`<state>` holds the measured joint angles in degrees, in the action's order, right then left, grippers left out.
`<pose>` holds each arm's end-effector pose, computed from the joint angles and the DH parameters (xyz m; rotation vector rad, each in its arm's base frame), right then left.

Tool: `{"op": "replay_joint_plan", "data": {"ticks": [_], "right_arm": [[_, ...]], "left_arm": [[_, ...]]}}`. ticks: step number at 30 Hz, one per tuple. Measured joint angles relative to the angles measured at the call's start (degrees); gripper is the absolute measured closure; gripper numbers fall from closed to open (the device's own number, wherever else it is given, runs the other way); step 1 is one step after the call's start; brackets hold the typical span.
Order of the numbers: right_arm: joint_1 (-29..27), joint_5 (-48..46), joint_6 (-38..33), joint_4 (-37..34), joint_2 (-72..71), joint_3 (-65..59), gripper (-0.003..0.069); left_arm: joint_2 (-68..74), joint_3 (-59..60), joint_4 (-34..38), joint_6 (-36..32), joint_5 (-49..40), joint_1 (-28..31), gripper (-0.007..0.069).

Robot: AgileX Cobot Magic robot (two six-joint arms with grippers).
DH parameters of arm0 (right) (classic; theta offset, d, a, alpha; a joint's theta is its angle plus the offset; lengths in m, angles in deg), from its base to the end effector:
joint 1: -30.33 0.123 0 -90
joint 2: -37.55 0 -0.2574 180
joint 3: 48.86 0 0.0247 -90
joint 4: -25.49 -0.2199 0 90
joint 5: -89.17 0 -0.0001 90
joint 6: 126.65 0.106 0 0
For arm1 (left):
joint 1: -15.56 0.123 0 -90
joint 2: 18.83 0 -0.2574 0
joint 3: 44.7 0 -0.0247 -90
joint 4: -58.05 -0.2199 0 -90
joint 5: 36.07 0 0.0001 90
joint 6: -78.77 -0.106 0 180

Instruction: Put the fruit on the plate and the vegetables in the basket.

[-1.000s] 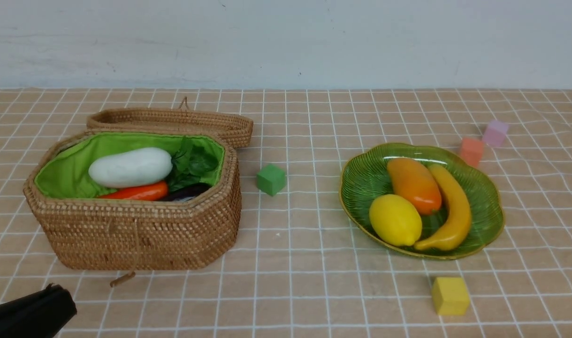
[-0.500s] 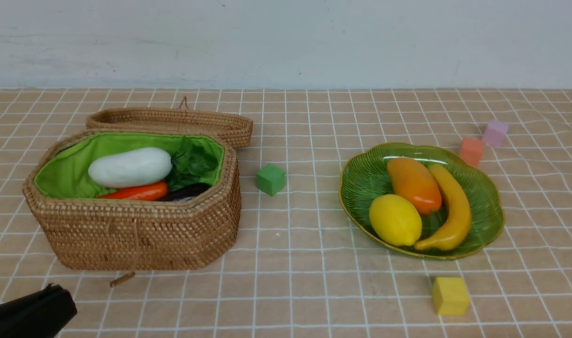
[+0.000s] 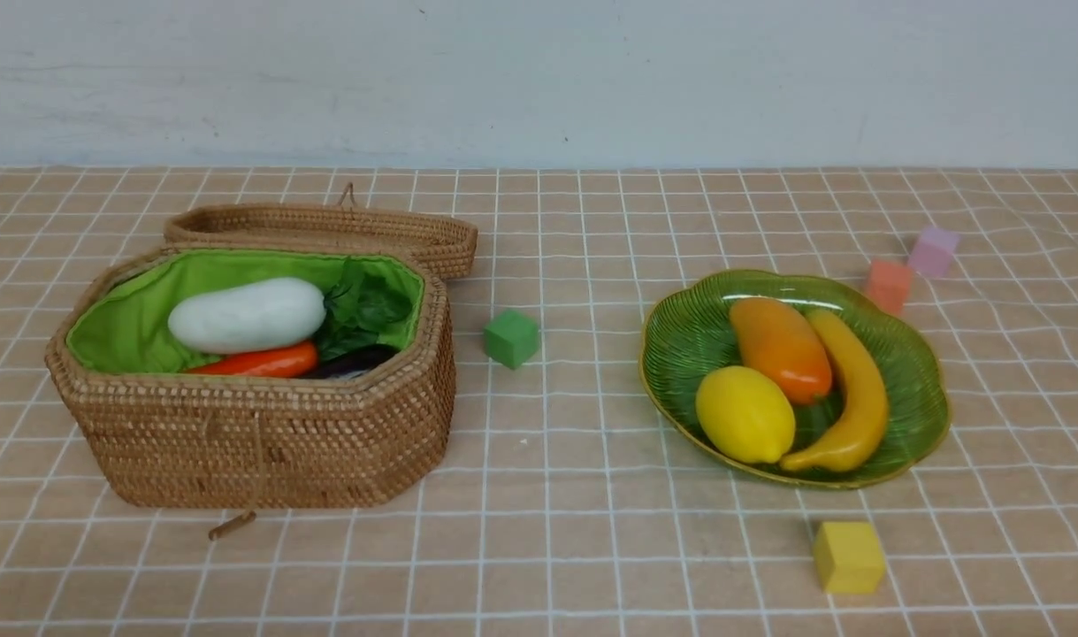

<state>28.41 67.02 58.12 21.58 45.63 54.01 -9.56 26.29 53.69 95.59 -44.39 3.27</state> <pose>0.0634 0.0006 0.1705 0.1508 1.8680 0.1019 0.0632 -0.0126 0.2286 -0.0117 1.5551 -0.3340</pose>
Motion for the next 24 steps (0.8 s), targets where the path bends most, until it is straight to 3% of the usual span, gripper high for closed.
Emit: {"op": "replay_joint_plan", "data": {"ticks": [3, 10, 24], "right_arm": [[0.00, 0.00, 0.05, 0.00, 0.00, 0.00, 0.0642], [0.00, 0.01, 0.05, 0.00, 0.00, 0.00, 0.0634], [0.00, 0.01, 0.05, 0.00, 0.00, 0.00, 0.0617]], "left_arm": [[-1.18, 6.16, 6.27, -5.94, 0.11, 3.80, 0.0637], [-1.18, 7.13, 7.90, -4.92, -13.43, 3.80, 0.0637], [-1.18, 7.13, 8.00, -4.74, -13.48, 3.80, 0.0637]]}}
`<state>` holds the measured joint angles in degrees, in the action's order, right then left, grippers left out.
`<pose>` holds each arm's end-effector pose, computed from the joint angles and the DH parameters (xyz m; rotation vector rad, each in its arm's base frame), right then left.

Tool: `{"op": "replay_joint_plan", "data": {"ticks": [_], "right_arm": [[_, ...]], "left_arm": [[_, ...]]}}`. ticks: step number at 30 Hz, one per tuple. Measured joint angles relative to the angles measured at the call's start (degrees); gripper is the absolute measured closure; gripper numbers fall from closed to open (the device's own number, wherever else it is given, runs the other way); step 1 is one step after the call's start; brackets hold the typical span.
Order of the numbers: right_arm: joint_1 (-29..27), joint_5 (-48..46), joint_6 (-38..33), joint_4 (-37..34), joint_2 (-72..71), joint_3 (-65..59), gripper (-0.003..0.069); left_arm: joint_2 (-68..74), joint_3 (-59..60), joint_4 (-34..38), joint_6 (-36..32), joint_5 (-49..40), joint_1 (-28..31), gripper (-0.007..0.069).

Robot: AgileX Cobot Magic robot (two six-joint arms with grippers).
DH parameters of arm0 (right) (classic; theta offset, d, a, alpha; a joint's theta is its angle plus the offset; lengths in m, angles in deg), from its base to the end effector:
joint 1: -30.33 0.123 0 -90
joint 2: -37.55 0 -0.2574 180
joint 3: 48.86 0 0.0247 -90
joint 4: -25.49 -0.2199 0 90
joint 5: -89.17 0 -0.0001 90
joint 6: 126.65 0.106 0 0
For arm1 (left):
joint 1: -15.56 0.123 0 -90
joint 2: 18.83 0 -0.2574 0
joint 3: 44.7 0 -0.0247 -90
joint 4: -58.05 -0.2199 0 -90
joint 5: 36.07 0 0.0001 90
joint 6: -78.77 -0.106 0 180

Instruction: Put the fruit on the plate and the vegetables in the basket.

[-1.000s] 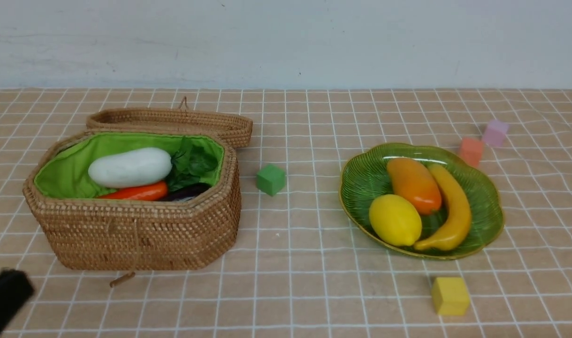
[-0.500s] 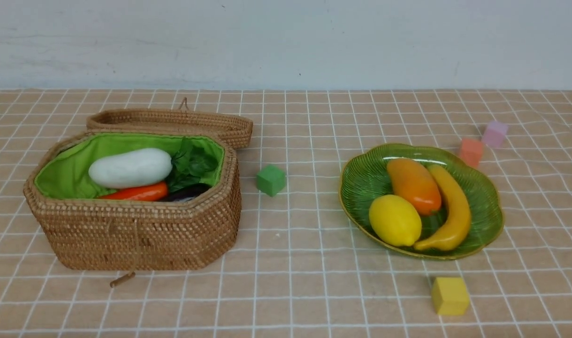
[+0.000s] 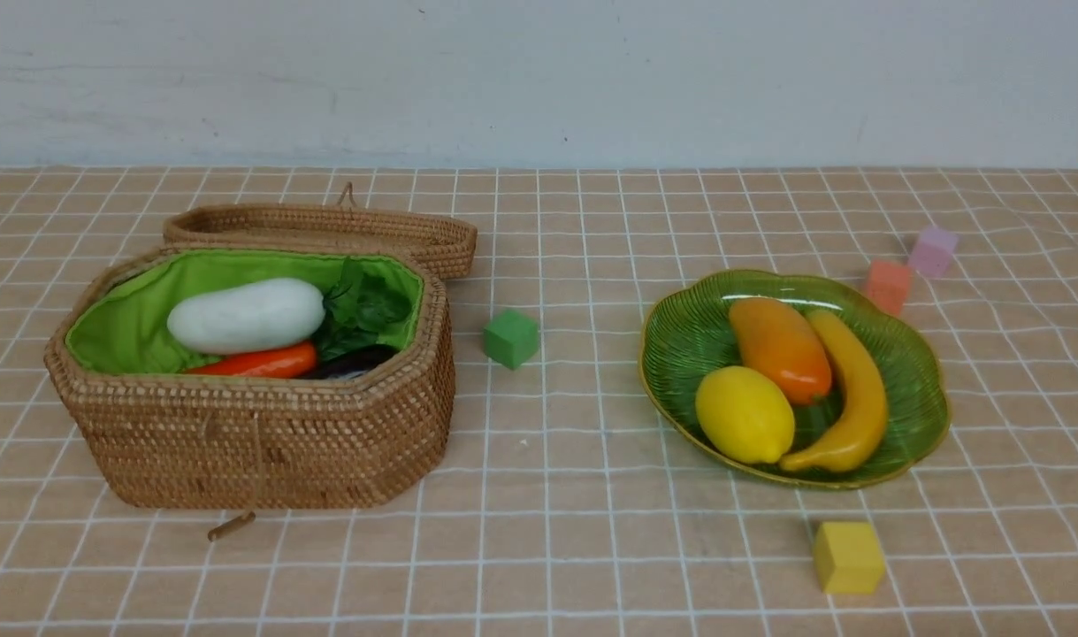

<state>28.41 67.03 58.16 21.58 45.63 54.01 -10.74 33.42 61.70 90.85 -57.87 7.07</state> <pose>0.0634 0.0006 0.1705 0.1514 1.8678 0.1024 0.0626 -0.0119 0.1656 -0.0991 1.8934 -0.3080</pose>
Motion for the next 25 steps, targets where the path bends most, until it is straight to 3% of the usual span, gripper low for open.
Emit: {"op": "replay_joint_plan", "data": {"ticks": [25], "right_arm": [[0.00, 0.00, 0.00, 0.00, 0.00, 0.00, 0.0587]], "left_arm": [[0.00, 0.00, 0.07, 0.16, 0.00, 0.00, 0.0637]]}}
